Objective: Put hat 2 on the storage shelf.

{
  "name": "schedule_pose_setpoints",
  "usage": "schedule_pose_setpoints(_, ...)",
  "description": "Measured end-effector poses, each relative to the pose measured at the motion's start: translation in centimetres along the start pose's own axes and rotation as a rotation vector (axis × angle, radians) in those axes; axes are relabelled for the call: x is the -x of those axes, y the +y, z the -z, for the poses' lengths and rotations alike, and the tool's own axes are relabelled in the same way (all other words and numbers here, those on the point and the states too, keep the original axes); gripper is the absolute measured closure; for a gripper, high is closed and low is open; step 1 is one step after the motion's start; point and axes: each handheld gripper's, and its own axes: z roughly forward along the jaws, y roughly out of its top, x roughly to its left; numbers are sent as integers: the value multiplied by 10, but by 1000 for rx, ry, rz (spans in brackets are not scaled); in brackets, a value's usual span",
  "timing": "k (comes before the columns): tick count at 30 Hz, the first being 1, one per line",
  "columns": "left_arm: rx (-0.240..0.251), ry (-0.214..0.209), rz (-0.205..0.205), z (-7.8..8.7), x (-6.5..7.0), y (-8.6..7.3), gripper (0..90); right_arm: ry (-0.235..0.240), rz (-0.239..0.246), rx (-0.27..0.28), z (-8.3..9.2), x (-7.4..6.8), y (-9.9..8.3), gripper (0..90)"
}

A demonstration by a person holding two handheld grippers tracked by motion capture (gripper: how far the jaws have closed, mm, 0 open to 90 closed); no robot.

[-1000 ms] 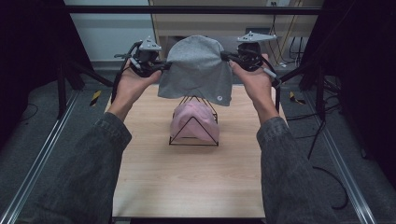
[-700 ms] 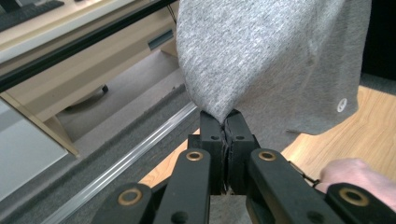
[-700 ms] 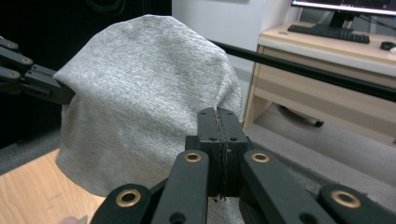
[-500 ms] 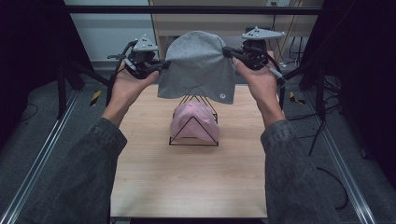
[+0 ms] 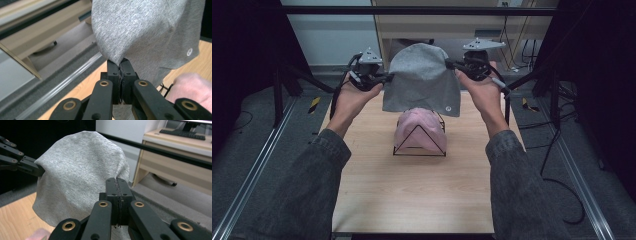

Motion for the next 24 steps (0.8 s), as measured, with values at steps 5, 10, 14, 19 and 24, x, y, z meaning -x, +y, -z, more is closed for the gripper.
schedule_pose_setpoints(5,-4,-14,12,-3,1,-12,883,15,-5,-14,-2,-3,-17,900)
schedule_pose_setpoints(10,23,-21,5,5,5,-11,883,29,-9,5,8,-7,-26,900)
schedule_pose_setpoints(14,36,-28,-4,12,13,-12,883,35,-14,20,18,-11,-31,900)
schedule_pose_setpoints(19,44,-33,-19,19,21,-9,883,38,-21,27,30,-15,-36,900)
schedule_pose_setpoints(24,51,-33,-28,26,23,-5,883,37,-11,39,39,-16,-33,900)
